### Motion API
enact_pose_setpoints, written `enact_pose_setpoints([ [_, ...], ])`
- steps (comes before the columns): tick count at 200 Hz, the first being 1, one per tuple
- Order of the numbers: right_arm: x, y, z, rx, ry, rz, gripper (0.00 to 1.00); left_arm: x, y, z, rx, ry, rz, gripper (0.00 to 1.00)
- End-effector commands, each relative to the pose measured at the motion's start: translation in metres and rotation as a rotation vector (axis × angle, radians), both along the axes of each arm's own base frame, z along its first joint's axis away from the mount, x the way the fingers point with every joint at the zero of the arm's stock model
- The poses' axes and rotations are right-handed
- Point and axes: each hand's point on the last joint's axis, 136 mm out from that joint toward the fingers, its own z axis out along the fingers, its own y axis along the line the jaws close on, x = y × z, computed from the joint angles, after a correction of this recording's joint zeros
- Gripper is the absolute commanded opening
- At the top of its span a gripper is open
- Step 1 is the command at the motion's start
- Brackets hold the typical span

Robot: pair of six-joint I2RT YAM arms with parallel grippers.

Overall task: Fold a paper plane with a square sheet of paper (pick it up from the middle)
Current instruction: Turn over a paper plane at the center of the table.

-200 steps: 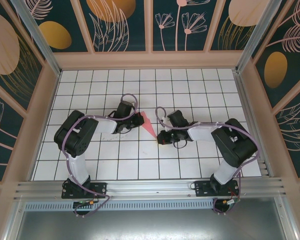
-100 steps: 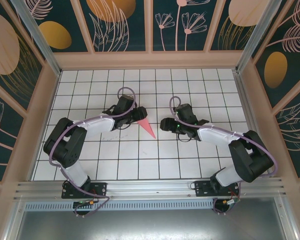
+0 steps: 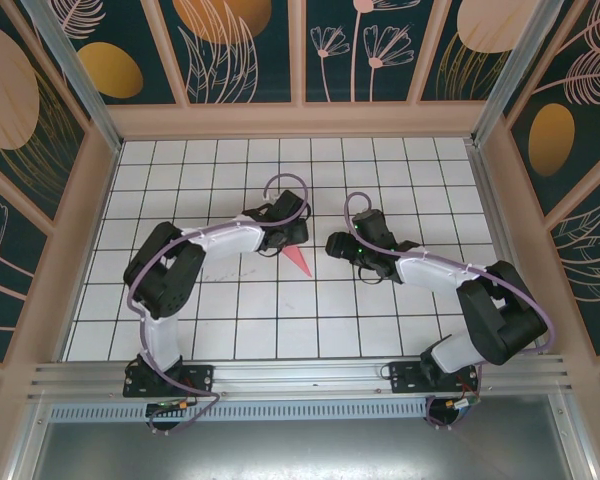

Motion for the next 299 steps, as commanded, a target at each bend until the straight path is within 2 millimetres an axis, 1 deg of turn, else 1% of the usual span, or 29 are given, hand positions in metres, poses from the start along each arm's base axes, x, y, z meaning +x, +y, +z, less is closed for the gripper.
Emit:
enact_pose_setpoints([
  [1,0.001,-0.011,-0.003,-0.02,0.008,-0.047,0.78,-0.008,0.014,-0.01,0.094,0.058,0.017,0.58],
  [45,0.002,-0.011,-0.003,-0.03,0.013,-0.045,0.77,-0.013,0.034,0.007,0.123,0.015,0.088,0.52],
  [83,0.003,-0.009,-0.006,-0.032,0.027,-0.038,0.77,-0.018,0.041,0.017,0.081,-0.014,0.125,0.45],
  [103,0.004,-0.009,-0.005,-0.035,0.029,-0.039,0.76,-0.02,0.04,0.017,0.06,-0.019,0.128,0.4],
  [139,0.005,-0.009,-0.003,-0.039,0.028,-0.038,0.76,-0.021,0.037,0.01,0.053,-0.002,0.119,0.27],
  [173,0.005,-0.009,-0.001,-0.041,0.029,-0.04,0.76,-0.021,0.036,0.008,0.054,0.002,0.117,0.22],
  [192,0.006,-0.008,0.001,-0.041,0.025,-0.04,0.76,-0.02,0.035,0.012,0.046,-0.003,0.113,0.16],
  [211,0.007,-0.009,0.006,-0.037,0.018,-0.045,0.75,-0.017,0.033,0.026,0.026,-0.032,0.11,0.08],
  [232,0.009,-0.01,0.017,-0.022,-0.006,-0.06,0.75,-0.014,0.026,0.054,-0.032,-0.081,0.085,0.04],
  [235,0.009,-0.011,0.018,-0.021,-0.009,-0.062,0.76,-0.014,0.023,0.059,-0.05,-0.092,0.074,0.03],
  [240,0.009,-0.011,0.021,-0.015,-0.016,-0.065,0.75,-0.013,0.019,0.063,-0.072,-0.099,0.056,0.02],
  [243,0.009,-0.011,0.023,-0.011,-0.02,-0.068,0.75,-0.013,0.016,0.075,-0.101,-0.121,0.041,0.02],
  [255,0.009,-0.011,0.029,0.005,-0.033,-0.078,0.75,-0.015,0.002,0.094,-0.173,-0.156,-0.022,0.01],
  [274,0.011,-0.014,0.04,0.026,-0.062,-0.106,0.75,-0.019,-0.019,0.116,-0.294,-0.199,-0.126,0.02],
  [287,0.012,-0.013,0.046,0.048,-0.077,-0.112,0.74,-0.023,-0.03,0.122,-0.369,-0.219,-0.172,0.02],
  [299,0.012,-0.011,0.051,0.071,-0.094,-0.112,0.73,-0.026,-0.037,0.121,-0.417,-0.227,-0.2,0.01],
])
